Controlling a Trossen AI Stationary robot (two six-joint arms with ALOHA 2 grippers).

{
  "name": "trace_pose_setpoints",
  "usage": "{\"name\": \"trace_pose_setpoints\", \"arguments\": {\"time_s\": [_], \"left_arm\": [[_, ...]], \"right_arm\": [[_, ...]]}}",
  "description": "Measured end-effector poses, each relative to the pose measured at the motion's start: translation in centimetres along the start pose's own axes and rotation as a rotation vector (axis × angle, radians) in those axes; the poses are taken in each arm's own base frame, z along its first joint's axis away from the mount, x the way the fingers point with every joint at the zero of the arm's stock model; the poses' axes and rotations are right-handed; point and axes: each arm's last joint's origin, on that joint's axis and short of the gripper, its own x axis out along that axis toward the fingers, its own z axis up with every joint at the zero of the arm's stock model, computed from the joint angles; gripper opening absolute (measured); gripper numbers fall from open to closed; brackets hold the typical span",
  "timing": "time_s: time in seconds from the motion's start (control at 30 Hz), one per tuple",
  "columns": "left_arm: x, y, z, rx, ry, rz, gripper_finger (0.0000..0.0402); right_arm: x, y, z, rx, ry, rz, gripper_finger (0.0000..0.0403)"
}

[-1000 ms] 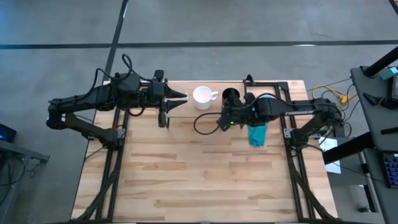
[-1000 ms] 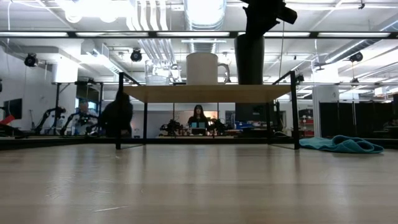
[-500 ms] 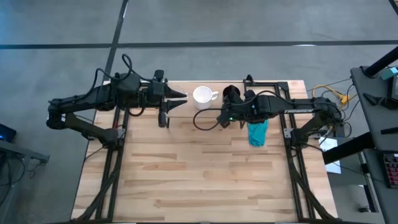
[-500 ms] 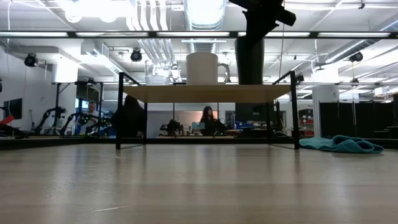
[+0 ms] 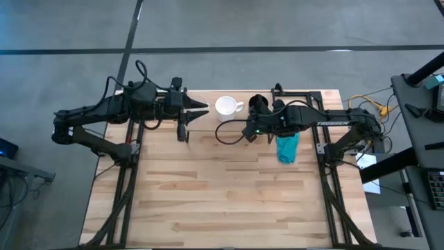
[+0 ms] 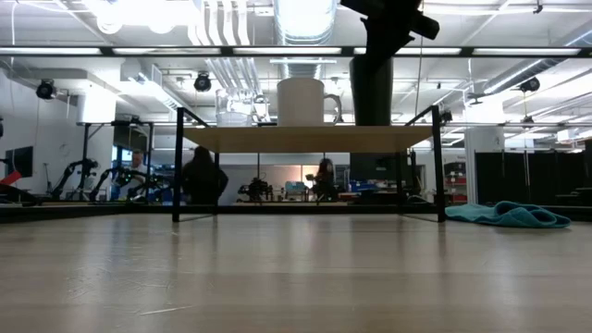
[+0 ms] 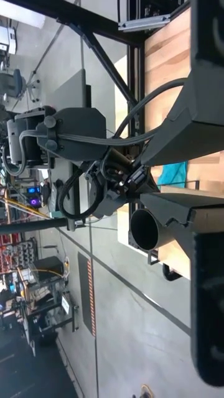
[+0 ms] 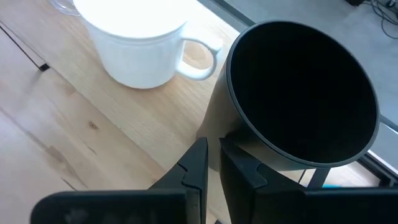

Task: Stack small to large cups/mugs on shelf
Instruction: Adjust the black glass on the shelf

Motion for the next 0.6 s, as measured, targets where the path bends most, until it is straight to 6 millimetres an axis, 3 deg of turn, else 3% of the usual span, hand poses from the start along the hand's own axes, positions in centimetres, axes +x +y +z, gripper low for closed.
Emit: {"name": "trace_pose_setpoints", "arguments": {"time_s": [0.6], "left_arm": [[0.0, 0.01, 0.0, -0.007, 0.0, 0.0, 0.0068]], "right_arm": [[0.43, -0.57, 0.4, 0.003, -0.012, -0.037, 0.0031]]}}
